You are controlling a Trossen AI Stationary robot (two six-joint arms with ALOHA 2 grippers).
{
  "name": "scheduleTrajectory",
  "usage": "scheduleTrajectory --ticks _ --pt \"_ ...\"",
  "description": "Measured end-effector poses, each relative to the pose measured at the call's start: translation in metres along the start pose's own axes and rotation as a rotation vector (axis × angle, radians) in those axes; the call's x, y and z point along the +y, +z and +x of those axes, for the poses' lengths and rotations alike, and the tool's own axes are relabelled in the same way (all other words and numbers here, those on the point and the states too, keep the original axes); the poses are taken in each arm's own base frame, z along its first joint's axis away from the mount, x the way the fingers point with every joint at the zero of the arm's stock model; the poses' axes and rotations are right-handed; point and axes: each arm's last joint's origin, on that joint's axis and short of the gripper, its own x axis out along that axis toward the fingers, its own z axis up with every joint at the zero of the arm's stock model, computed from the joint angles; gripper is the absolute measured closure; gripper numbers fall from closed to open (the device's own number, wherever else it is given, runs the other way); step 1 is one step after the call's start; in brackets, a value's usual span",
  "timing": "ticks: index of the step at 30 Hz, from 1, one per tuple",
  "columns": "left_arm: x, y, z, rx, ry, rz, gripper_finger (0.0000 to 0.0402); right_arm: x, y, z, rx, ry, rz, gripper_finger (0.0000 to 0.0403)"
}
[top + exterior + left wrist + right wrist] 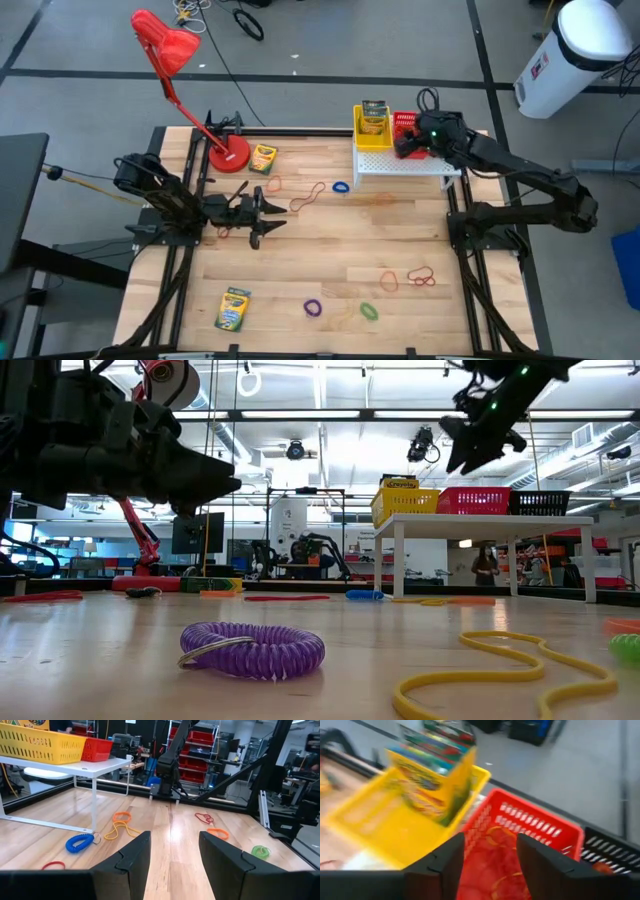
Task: Pick & Place Office Desk Supplies
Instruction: Put the black spring keychain on the black basket
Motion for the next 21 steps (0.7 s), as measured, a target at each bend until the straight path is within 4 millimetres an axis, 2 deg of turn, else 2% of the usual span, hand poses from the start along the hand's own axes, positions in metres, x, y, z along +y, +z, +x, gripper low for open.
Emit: scheduleTrajectory --ticks 4,7,9,15,18,21 --pt "0.000 -0.001 0.000 0.008 0.001 -0.002 0.0227 0.016 -0.010 -0.020 -0.005 0.128 -0.052 0.0286" --pt "0.000 -0.001 0.000 0.013 0.001 0.005 0.0227 0.037 -0.023 -0.036 -0.055 0.254 -0.118 0.0359" --pt "0.000 -0.001 0.000 0.013 0.001 0.015 0.0227 0.054 -0.035 -0.044 -0.092 0.342 -0.158 0.0391" --pt "0.000 -0.004 0.000 0.040 -0.012 -0.001 0.0227 0.097 -0.084 -0.054 -0.249 0.624 -0.170 0.0387" --pt "-0.002 -0.003 0.001 0.044 -0.058 -0.048 0.0229 0.107 -0.106 -0.057 -0.362 0.712 -0.151 0.0398" --pt "-0.002 -0.003 0.003 0.047 -0.073 -0.105 0.0242 0.107 -0.124 -0.057 -0.450 0.738 -0.119 0.0395"
